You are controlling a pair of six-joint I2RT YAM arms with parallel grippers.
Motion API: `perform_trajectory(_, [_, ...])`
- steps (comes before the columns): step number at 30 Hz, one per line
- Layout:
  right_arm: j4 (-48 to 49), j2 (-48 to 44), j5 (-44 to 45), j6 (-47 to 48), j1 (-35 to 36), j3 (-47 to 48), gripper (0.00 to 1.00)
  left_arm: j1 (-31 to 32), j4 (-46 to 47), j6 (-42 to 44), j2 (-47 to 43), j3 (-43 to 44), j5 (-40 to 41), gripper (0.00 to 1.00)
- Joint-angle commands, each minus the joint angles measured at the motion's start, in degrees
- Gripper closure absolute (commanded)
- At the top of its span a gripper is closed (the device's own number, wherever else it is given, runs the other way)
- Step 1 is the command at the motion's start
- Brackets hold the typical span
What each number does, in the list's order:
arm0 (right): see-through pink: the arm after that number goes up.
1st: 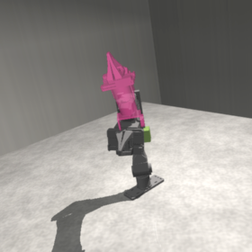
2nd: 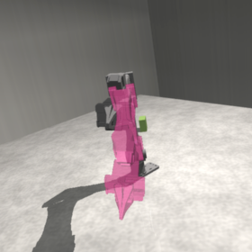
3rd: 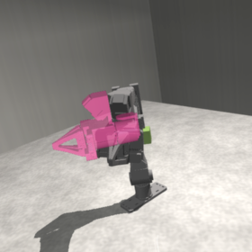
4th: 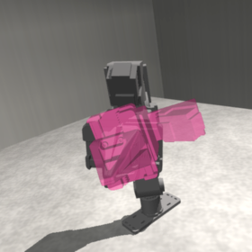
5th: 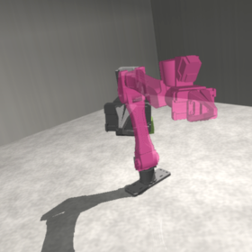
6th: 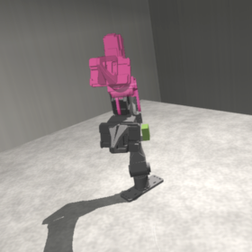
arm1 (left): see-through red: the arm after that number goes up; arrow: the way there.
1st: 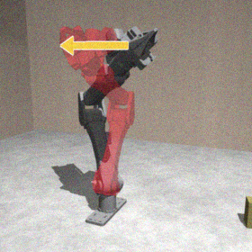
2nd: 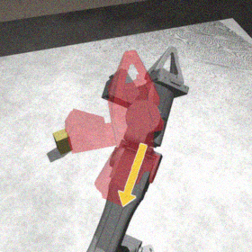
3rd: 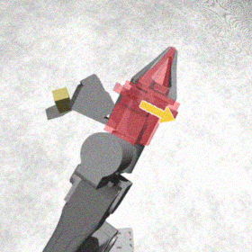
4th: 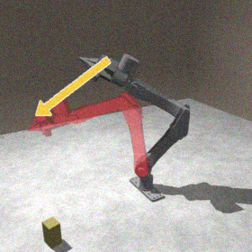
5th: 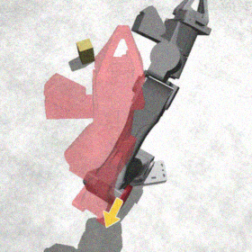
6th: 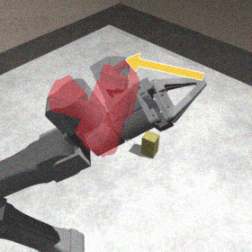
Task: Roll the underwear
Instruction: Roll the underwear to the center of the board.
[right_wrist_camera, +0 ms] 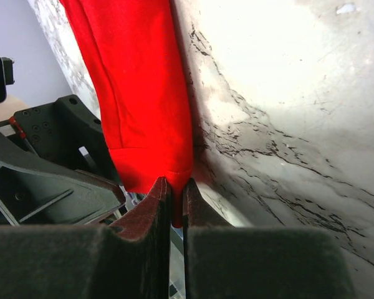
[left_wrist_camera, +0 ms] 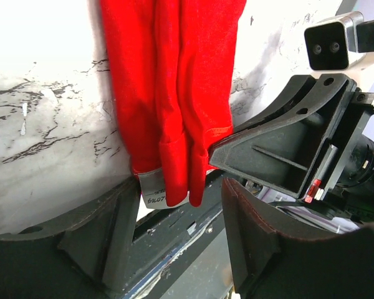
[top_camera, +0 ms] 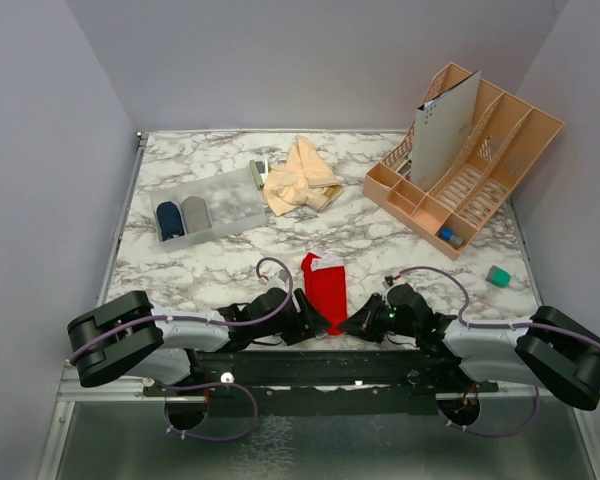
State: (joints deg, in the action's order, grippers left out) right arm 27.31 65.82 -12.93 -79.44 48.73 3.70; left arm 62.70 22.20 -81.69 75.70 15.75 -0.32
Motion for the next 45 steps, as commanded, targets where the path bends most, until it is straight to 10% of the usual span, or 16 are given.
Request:
perform_trajectory(1, [-0.77,-0.61,0.46,0.52,-0.05,-0.06,0.97,-0.03,-16.27,2.73,2.58,-3.39,5.51,0.38])
perform_trajectory(19, [-2.60,0.36,-2.60,6.88,-0.11,4.10,0.91,-0.03,-19.80,5.38,0.51,-1.58,8.14,0.79])
perform_trajectory(45, [-6.10,3.90,-1.95,8.59,-0.08,6.15,0.88,-0.01,-16.96,2.61,-8.78,-6.60,10.12,0.41])
